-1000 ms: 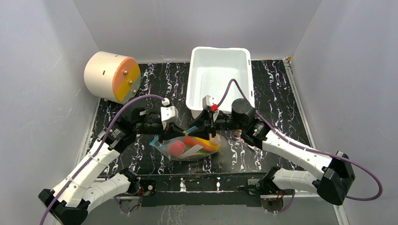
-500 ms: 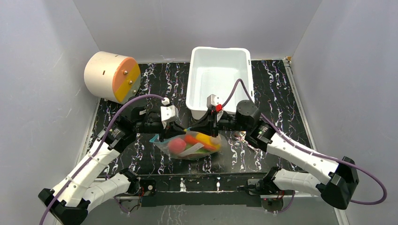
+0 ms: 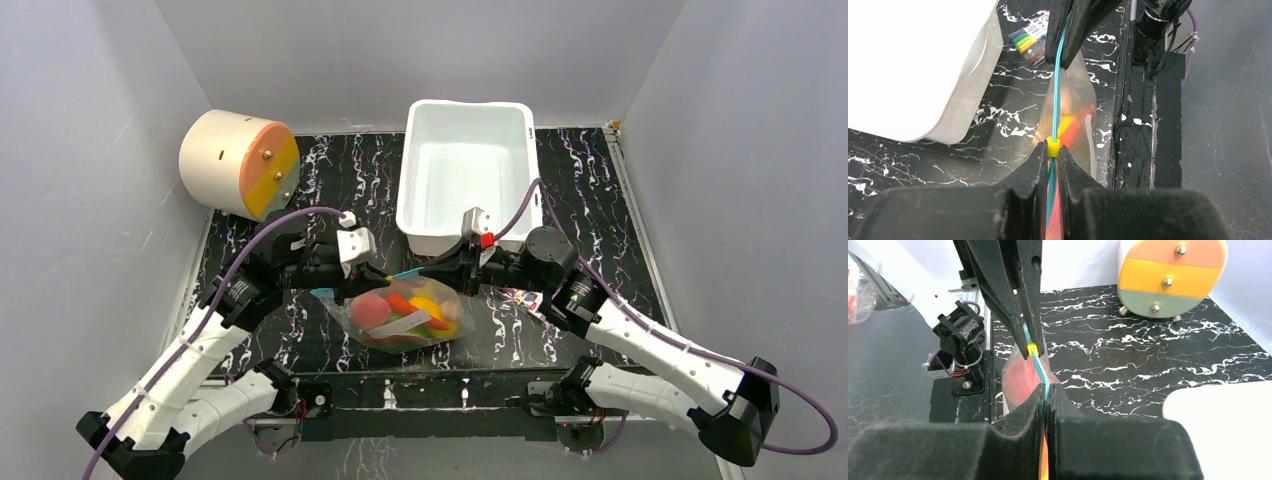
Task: Place the food in the zip-top bag and seal the zipper
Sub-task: Zip the zipper food storage bag at the center of the board.
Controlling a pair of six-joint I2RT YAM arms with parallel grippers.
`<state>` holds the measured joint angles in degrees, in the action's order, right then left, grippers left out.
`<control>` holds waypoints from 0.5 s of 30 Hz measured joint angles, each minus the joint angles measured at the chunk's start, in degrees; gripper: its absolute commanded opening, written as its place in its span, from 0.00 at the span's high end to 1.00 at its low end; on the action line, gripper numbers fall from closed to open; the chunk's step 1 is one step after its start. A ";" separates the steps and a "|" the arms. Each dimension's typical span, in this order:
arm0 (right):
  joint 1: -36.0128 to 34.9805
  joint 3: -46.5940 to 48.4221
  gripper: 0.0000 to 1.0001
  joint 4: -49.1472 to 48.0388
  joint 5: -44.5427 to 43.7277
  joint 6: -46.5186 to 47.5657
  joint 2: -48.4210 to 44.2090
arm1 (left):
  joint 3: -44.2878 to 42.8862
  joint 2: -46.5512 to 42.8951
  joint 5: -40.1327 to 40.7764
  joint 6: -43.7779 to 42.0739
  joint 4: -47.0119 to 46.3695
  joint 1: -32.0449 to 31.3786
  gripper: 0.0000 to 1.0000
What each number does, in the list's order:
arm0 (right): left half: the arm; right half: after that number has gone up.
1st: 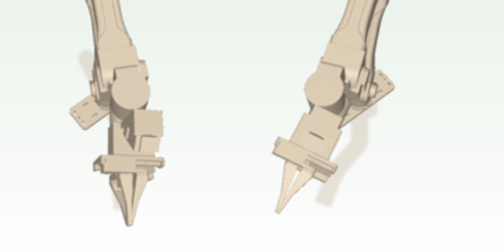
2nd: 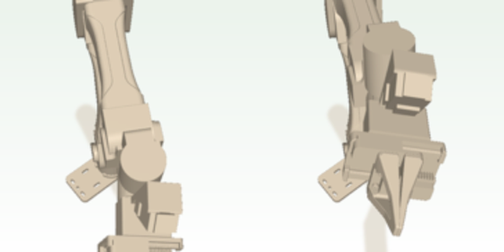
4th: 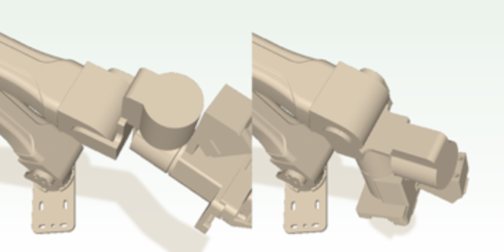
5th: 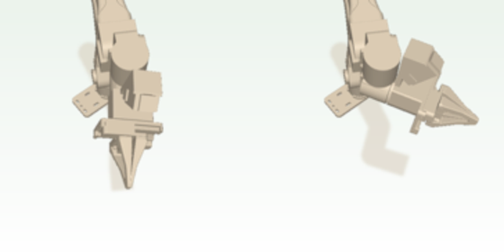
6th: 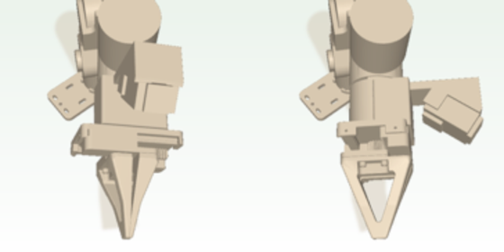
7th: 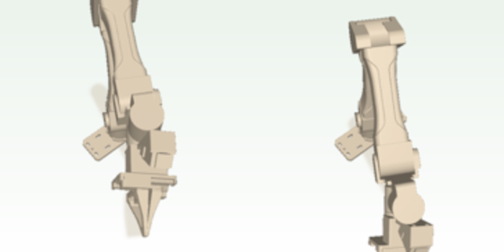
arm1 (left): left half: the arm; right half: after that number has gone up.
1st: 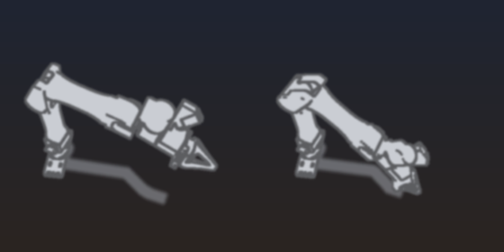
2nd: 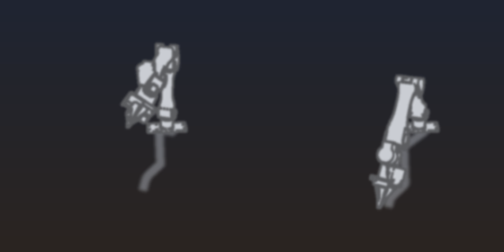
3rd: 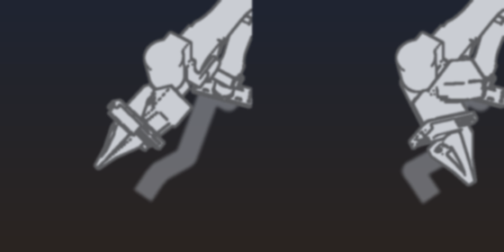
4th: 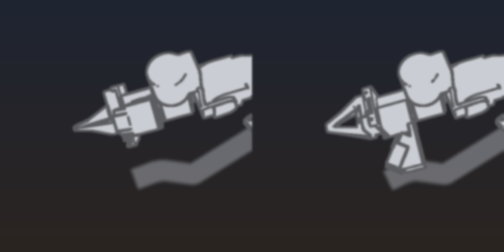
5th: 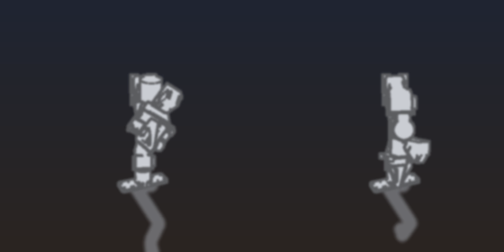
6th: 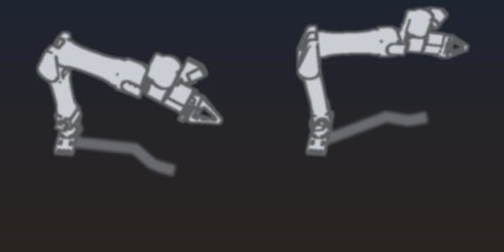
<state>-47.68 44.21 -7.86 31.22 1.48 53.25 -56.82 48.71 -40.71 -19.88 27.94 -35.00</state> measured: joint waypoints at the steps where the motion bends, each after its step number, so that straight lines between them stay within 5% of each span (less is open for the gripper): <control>1: 0.00 -0.31 1.00 0.28 -0.39 0.04 -0.59 | 0.00 -0.20 0.68 -0.11 0.46 0.00 1.00; 15: 0.07 -3.04 1.00 4.46 -9.03 0.28 -7.96 | -1.40 -3.48 7.87 -4.66 10.10 -0.02 1.00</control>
<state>-47.62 41.17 -3.40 22.20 1.76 45.30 -58.22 45.23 -32.84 -24.53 38.04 -35.03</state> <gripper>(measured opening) 0.012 0.046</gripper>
